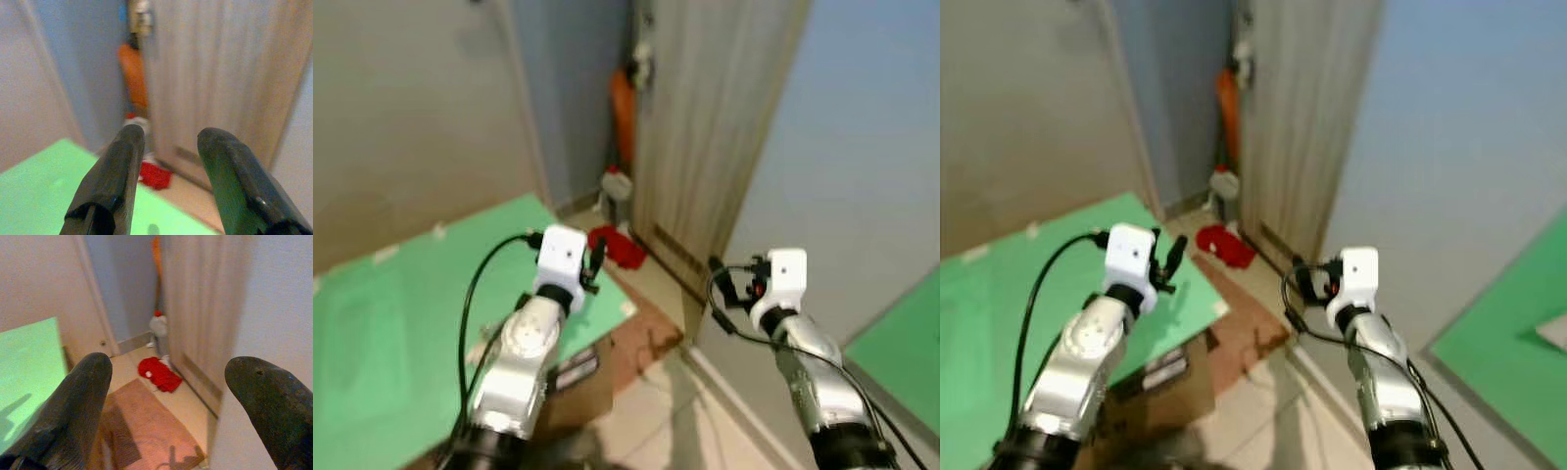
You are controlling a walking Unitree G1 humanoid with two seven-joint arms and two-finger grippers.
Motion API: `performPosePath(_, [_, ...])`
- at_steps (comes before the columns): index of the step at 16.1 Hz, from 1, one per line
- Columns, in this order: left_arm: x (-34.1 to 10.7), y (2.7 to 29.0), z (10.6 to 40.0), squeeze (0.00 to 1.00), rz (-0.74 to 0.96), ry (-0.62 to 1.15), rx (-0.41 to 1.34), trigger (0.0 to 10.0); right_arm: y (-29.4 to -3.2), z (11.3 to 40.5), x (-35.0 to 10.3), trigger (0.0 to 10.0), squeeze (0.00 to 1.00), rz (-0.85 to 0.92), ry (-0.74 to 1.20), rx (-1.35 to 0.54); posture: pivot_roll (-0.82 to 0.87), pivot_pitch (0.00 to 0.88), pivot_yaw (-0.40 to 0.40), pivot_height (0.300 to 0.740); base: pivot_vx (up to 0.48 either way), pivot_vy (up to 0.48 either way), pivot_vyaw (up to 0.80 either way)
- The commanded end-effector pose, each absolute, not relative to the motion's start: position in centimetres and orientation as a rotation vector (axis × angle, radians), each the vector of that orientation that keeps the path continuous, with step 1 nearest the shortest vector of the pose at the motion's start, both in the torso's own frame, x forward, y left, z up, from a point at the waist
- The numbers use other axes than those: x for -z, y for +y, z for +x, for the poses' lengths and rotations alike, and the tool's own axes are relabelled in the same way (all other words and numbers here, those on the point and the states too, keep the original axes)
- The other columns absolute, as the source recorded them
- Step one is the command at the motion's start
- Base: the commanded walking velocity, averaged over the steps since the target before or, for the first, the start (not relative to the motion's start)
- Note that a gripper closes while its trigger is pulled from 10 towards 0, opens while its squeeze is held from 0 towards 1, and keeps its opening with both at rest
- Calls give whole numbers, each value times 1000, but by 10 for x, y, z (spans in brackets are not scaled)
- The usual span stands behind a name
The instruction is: Hang keys on a hook
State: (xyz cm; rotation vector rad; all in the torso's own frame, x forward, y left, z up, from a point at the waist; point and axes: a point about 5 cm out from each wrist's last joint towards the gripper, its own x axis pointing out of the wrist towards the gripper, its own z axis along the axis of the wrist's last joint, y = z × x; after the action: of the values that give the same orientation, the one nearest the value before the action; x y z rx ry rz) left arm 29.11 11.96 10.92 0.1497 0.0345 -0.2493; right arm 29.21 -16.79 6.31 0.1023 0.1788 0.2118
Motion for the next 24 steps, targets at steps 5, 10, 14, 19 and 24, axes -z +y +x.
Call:
performPosePath(5, [-107, 127, 292, 0, 207, 25, 222, 10000, -164, 294, -67, 10000, 0, 96, 168, -238, 7, 0, -13, 740, 0, 0, 625])
performPosePath(10, [-105, 133, 292, 1000, 190, 41, 202, 10000, -158, 295, -65, 10000, 0, 100, 169, -238, 19, 0, -9, 740, 0, 0, 636])
performPosePath(14, [-107, 134, 297, 1000, 211, 31, 213, 10000, -159, 297, -66, 10000, 0, 73, 161, -220, 17, 0, -3, 740, 0, 0, 634])
performPosePath(19, [-110, 135, 302, 0, 172, 29, 222, 10000, -164, 298, -67, 10000, 0, 43, 150, -191, 11, 0, -2, 740, 0, 0, 115])
performPosePath(24, [-109, 121, 302, 0, 196, 35, 305, 10000, -162, 301, -72, 10000, 0, 152, 147, -151, 7, 0, 2, 740, 434, 115, 0])
